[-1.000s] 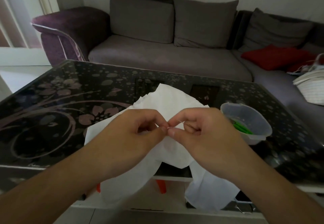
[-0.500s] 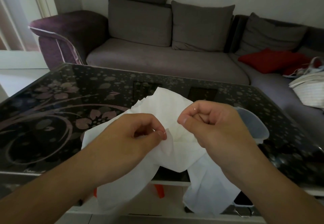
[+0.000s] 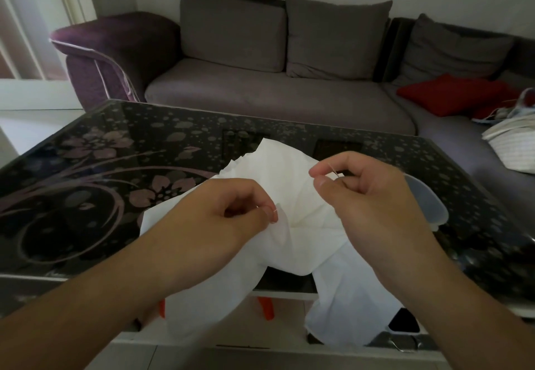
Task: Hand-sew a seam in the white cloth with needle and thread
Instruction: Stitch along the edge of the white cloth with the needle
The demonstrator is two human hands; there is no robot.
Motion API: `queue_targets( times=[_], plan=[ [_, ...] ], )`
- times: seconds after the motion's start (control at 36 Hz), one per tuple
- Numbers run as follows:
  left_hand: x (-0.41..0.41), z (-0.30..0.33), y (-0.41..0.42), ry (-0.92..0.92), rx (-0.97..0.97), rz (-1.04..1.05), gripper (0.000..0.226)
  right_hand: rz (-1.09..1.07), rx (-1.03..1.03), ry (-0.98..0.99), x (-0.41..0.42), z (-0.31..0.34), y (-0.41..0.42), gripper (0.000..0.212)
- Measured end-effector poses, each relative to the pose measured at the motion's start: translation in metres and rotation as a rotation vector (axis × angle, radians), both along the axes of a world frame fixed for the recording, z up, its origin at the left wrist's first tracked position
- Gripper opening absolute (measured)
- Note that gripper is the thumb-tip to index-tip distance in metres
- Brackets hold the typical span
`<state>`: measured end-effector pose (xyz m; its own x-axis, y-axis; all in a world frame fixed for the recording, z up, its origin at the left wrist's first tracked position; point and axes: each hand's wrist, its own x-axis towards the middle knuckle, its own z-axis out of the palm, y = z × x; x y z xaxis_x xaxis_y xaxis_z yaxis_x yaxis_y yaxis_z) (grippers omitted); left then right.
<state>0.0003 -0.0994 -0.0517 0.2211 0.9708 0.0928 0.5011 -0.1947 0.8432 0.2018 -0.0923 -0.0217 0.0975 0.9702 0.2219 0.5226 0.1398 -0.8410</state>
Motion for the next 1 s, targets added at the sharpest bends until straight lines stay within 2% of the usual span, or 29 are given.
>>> queue_targets(
  times=[0.14, 0.28, 0.44, 1.0],
  plan=[
    [-0.0025, -0.0026, -0.0026, -0.007, -0.017, -0.003, 0.018, 0.246, -0.068, -0.045, -0.0032, -0.0019, -0.0078, 0.014],
    [-0.0041, -0.0018, -0.0027, -0.014, 0.008, -0.04, 0.018, 0.392, -0.078, -0.139, -0.0076, -0.0034, -0.0075, 0.003],
    [-0.0021, 0.0008, -0.004, -0.036, 0.002, -0.042, 0.017, 0.361, -0.023, -0.193, -0.0049, -0.0073, -0.0046, 0.014],
    [-0.0028, 0.0007, -0.0055, -0.02, -0.013, -0.018, 0.019, 0.144, -0.072, 0.195, -0.0014, 0.001, -0.0025, 0.017]
  ],
)
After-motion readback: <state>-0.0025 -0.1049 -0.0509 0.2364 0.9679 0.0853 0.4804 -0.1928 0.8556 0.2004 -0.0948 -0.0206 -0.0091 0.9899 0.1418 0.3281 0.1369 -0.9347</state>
